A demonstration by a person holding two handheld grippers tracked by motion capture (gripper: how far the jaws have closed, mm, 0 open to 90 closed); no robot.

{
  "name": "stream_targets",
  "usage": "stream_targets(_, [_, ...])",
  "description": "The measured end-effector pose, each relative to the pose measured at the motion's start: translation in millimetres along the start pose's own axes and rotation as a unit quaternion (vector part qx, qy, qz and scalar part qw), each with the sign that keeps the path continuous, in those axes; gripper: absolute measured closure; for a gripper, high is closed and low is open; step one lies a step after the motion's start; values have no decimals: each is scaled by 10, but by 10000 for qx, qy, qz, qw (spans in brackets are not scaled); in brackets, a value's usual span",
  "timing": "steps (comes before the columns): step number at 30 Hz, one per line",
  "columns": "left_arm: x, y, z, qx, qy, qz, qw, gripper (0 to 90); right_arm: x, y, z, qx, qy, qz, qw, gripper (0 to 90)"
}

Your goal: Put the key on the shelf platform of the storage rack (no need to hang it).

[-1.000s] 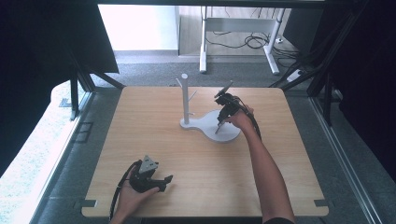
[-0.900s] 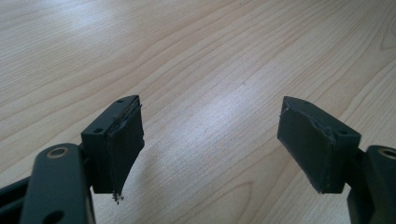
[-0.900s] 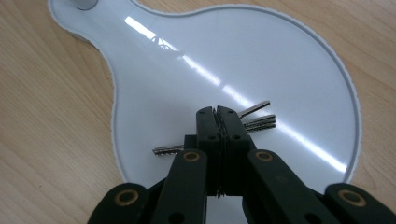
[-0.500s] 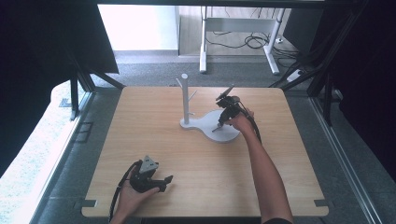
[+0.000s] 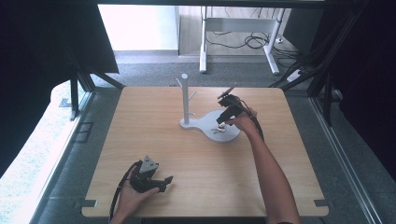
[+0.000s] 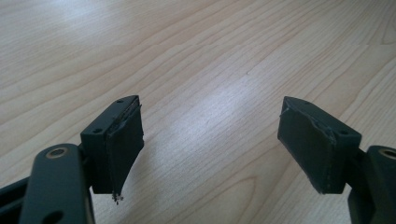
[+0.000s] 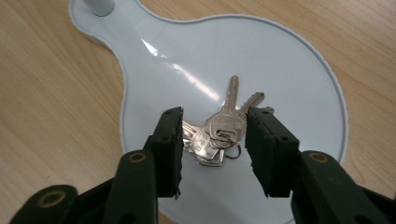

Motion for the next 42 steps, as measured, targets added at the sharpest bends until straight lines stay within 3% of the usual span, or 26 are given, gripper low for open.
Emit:
stream_targets(6, [-26, 14, -21, -11, 19, -14, 10000, 227, -93, -35, 85, -99, 162, -62, 9998, 469])
stream_targets(14, [-60, 13, -65, 26, 97, 8, 9999, 225, -262, -59, 204, -203, 454, -191, 9986, 457])
stream_targets(19, [-67, 33, -59, 89, 104, -17, 9999, 234, -323, -153, 355, -326, 565, -318, 9974, 431])
stream_targets(26, [-69, 84, -78, 130, 150, 28, 9998, 233, -445, -216, 704, -323, 867, -345, 9951, 425])
stream_targets(29, [-42, 94, -77, 172, 114, 27, 9998, 233, -516, -195, 880, -268, 1063, -367, 9933, 430])
stream_targets(42, [-20, 108, -71, 172, 74, 30, 9998, 234, -654, -58, 1769, -141, 1317, -251, 9909, 442])
Point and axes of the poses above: each handheld gripper's, and its own axes: x roughly forward along the jaws, z roughly out of its underside, y roughly to its right, the point moved 4 cm from there along x, roughly forward along the jaws, and after that the axes turned 7 degrees about x, right-handed, at the moved point
